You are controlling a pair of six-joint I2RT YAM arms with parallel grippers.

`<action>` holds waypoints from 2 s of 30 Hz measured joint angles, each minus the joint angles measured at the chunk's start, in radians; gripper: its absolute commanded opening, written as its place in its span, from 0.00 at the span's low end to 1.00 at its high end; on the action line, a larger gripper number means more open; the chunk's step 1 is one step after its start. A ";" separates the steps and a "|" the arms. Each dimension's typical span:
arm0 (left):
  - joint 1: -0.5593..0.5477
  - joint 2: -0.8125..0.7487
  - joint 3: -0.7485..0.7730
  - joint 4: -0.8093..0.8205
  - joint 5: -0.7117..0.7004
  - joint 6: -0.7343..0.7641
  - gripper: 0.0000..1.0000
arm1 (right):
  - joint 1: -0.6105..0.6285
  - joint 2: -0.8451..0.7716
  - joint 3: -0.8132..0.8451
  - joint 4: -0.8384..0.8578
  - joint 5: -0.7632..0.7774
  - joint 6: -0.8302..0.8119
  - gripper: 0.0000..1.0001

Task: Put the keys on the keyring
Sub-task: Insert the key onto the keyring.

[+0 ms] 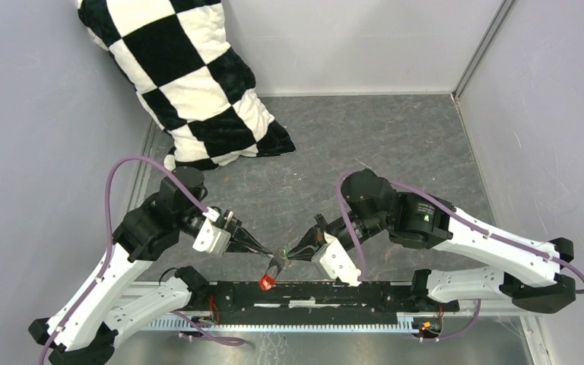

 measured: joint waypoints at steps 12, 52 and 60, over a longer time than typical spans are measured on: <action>0.000 -0.009 -0.005 0.002 -0.008 -0.024 0.02 | 0.006 0.020 0.017 0.009 0.001 0.000 0.01; 0.000 -0.022 -0.009 0.002 -0.010 -0.045 0.02 | 0.026 0.043 0.047 -0.008 -0.019 -0.008 0.01; 0.000 -0.027 -0.010 0.002 -0.010 -0.055 0.02 | 0.032 0.045 0.047 -0.008 -0.028 -0.008 0.01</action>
